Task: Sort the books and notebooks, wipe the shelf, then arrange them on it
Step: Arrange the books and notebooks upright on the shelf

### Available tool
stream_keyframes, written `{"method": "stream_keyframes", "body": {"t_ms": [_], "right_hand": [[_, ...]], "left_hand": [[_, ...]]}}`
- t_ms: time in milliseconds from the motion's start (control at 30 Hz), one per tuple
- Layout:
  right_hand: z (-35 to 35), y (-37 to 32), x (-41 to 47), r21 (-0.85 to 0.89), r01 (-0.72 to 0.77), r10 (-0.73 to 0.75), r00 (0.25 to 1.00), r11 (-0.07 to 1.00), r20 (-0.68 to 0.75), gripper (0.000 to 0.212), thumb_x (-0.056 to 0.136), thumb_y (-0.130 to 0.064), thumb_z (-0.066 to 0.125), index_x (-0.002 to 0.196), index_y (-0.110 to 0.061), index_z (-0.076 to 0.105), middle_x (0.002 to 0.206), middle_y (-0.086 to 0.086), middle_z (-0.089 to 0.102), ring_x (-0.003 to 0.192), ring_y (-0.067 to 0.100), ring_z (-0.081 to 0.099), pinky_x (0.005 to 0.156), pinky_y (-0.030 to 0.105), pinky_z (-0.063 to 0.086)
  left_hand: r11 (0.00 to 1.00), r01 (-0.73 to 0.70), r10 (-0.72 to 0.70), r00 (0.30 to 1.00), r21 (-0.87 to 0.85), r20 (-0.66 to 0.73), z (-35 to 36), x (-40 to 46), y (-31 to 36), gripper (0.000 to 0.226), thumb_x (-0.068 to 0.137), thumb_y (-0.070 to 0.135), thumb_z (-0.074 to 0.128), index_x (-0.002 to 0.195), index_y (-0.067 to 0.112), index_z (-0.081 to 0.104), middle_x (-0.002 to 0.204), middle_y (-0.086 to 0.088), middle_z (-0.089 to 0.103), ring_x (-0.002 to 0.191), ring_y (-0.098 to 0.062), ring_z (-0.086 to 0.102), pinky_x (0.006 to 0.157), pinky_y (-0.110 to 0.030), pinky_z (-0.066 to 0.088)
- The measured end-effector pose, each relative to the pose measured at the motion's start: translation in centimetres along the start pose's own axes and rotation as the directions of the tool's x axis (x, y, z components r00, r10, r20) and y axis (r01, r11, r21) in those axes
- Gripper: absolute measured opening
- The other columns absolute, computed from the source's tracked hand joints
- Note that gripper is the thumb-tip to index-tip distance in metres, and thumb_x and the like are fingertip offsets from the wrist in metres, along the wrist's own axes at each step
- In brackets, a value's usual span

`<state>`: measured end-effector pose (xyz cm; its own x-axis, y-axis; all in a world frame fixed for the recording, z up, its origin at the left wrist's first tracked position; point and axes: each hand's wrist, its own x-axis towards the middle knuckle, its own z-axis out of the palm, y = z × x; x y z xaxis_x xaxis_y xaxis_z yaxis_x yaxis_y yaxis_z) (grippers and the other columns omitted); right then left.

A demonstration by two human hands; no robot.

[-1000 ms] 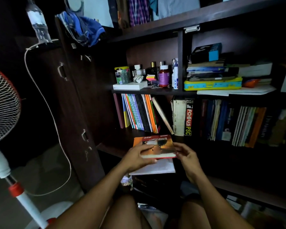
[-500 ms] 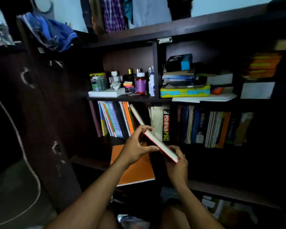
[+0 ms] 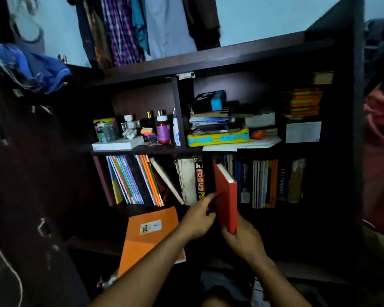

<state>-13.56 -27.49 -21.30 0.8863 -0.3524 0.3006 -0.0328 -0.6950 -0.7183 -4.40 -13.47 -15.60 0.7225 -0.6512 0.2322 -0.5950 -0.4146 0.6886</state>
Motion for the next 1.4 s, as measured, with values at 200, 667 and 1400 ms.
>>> {"method": "stream_keyframes", "body": {"t_ms": [200,667,1400], "right_hand": [[1.0,2.0,1.9,0.030,0.013,-0.014,1.000,0.999,0.023,0.075,0.095,-0.037,0.055,0.159,-0.038,0.016,0.138,-0.003,0.052,0.119,0.019,0.058,0.088,0.031,0.047],[2.0,3.2,5.5,0.010,0.024,-0.023,0.999,1.000,-0.021,0.085,0.096,-0.040,0.058,0.160,-0.040,0.002,0.140,-0.007,0.047,0.117,0.015,0.060,0.097,0.034,0.052],[2.1,2.4,7.2,0.047,0.081,-0.080,0.996,0.996,-0.027,0.058,0.093,-0.032,0.061,0.147,-0.029,0.043,0.101,-0.015,0.059,0.087,0.009,0.061,0.077,0.027,0.051]], "left_hand": [[0.890,-0.054,0.140,0.977,0.453,-0.158,-0.8,6.5,-1.1,0.066,0.092,0.010,0.059,0.154,0.017,0.040,0.164,-0.004,0.030,0.148,-0.025,0.032,0.119,-0.026,0.028],[0.325,-0.099,0.357,0.934,0.941,-0.025,0.0,11.5,-8.6,0.091,0.078,0.022,0.048,0.160,0.026,0.010,0.171,-0.009,0.000,0.157,-0.033,0.004,0.113,-0.077,0.011],[0.833,-0.030,0.214,0.938,0.552,-0.274,3.9,9.8,-7.0,0.090,0.094,0.035,0.065,0.160,0.043,0.005,0.170,0.004,-0.009,0.156,-0.028,0.005,0.119,-0.053,0.024]]}}
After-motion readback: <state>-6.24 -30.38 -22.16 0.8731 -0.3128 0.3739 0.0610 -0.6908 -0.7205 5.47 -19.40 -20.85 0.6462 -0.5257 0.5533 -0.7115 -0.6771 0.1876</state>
